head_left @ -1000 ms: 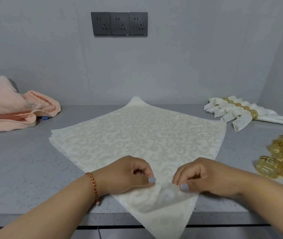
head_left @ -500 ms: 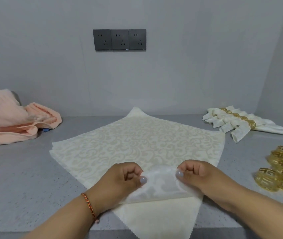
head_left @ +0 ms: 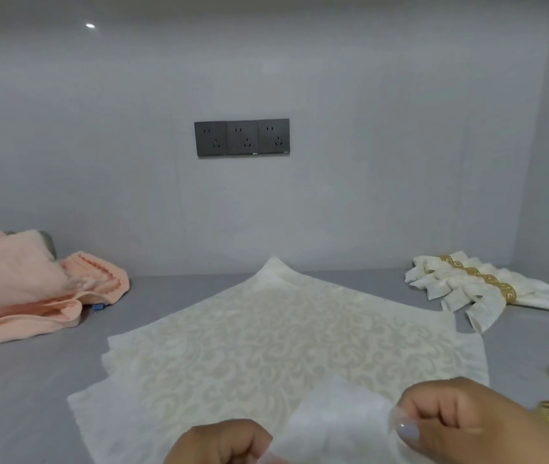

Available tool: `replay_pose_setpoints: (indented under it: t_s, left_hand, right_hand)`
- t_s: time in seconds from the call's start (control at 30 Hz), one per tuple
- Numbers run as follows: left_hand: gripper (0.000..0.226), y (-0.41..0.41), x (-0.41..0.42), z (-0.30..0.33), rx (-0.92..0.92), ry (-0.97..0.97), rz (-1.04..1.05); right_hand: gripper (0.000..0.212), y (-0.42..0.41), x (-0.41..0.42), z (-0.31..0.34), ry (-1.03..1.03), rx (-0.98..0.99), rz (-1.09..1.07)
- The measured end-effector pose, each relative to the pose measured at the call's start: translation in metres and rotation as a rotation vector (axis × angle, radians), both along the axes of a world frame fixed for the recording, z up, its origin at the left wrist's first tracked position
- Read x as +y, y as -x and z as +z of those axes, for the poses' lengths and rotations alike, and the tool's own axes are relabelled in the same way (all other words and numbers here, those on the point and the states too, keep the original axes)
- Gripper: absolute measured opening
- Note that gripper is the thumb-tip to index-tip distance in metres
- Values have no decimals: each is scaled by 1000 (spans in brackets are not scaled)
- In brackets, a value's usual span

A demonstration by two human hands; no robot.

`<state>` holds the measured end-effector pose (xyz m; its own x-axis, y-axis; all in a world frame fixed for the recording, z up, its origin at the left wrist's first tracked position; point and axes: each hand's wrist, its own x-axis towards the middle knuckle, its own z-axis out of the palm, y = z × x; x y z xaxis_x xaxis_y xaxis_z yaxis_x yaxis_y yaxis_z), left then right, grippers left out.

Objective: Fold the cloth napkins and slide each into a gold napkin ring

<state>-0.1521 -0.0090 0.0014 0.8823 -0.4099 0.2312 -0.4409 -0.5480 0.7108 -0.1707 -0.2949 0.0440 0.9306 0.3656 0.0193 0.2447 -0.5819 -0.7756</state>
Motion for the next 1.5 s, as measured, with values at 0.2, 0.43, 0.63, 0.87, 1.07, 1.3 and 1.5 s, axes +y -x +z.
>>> replay_pose_setpoints:
  t_s: [0.2,0.43,0.63,0.87,1.07,1.3,1.5]
  left_hand:
    - [35,-32,-8,36,69,114,132]
    - [35,-176,-8,16,85,-26,352]
    - [29,-285,-12,-9,156,-214,468]
    - [11,-372,-16,-29,192,-345,575]
    - [43,-403,-16,-47,242,-262,652]
    - [35,-419,-18,-48,272,-273,669]
    - [42,-422,-30,-43,297,-436,619]
  right_hand:
    - [42,-48,17,9,-87,-190,-166]
    - [48,-213,30,-19,110,-121,-302]
    - [47,-311,46,-46,278,-114,-340]
    - [42,-386,58,-67,403,-116,-422]
    - [41,-414,62,-80,485,-169,-456]
    - [32,-427,65,-82,507,-181,-467]
    - [38,-435,66,-79,535,-97,-413]
